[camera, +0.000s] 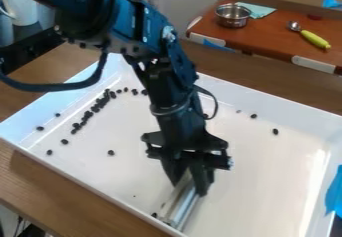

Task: Sweep into pile

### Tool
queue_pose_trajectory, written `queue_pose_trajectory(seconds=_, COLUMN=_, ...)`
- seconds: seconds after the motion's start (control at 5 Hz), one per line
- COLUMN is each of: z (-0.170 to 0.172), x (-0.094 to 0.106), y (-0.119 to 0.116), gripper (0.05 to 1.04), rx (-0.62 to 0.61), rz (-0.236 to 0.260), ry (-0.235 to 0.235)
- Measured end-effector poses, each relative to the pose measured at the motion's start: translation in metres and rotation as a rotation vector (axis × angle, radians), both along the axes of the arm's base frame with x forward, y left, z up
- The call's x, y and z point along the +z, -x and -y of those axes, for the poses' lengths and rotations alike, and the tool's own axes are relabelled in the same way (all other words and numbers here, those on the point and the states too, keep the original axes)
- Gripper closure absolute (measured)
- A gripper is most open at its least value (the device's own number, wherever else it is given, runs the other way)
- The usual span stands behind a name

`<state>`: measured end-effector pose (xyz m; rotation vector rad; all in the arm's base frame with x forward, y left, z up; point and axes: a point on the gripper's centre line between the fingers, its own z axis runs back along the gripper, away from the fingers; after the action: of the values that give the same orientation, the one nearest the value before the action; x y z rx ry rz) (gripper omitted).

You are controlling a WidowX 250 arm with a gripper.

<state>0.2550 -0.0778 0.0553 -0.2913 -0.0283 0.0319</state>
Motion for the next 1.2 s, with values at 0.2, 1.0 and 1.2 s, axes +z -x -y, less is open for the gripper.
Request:
queue_pose_trajectory(seconds=0.2, z=-0.014, x=-0.001, y=0.001, gripper=0.704, rx=-0.008, rz=-0.01, ry=-0.032)
queue_pose_trajectory(seconds=1.0, z=-0.077, x=0.002, y=0.003, gripper=0.704, rx=-0.049, rz=-0.034, ry=-0.074)
queue_pose_trajectory(seconds=1.2, z=-0.103, x=0.003, y=0.004, gripper=0.704, rx=-0.061, rz=-0.048, ry=-0.078)
